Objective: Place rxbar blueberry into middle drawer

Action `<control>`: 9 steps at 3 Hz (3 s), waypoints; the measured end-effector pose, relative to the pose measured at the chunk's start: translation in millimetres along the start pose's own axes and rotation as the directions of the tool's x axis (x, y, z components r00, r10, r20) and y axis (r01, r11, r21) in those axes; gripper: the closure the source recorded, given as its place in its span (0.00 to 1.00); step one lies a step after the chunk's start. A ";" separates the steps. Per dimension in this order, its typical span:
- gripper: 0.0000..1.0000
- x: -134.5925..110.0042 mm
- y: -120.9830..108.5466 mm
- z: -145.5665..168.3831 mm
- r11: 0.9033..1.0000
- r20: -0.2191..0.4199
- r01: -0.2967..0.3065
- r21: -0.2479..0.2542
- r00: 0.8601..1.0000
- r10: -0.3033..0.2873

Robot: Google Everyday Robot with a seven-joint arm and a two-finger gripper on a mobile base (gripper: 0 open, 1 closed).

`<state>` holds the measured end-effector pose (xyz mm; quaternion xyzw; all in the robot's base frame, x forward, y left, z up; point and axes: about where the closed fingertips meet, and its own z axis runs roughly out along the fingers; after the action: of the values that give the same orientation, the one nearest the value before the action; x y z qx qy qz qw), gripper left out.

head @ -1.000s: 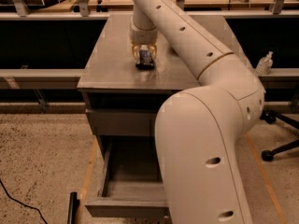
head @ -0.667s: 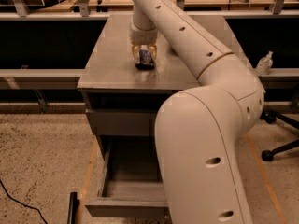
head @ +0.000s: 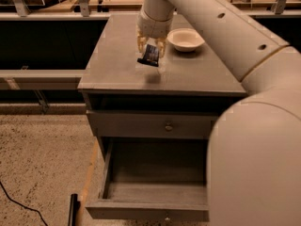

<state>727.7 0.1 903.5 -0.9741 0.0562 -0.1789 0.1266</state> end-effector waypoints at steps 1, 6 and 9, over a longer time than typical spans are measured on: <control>1.00 -33.4 1.8 -59.0 0.988 -0.008 -0.141 0.055 0.990 0.142; 1.00 -232.0 63.4 -24.5 0.496 0.348 -0.858 0.133 0.509 0.787; 1.00 -254.6 84.4 34.2 0.440 0.369 -0.892 0.104 0.446 0.815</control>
Offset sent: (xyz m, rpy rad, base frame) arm -0.1433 -0.0279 0.0903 0.2977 0.1039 -0.3492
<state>497.9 -33.9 765.0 -0.7934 0.5007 0.0364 0.3442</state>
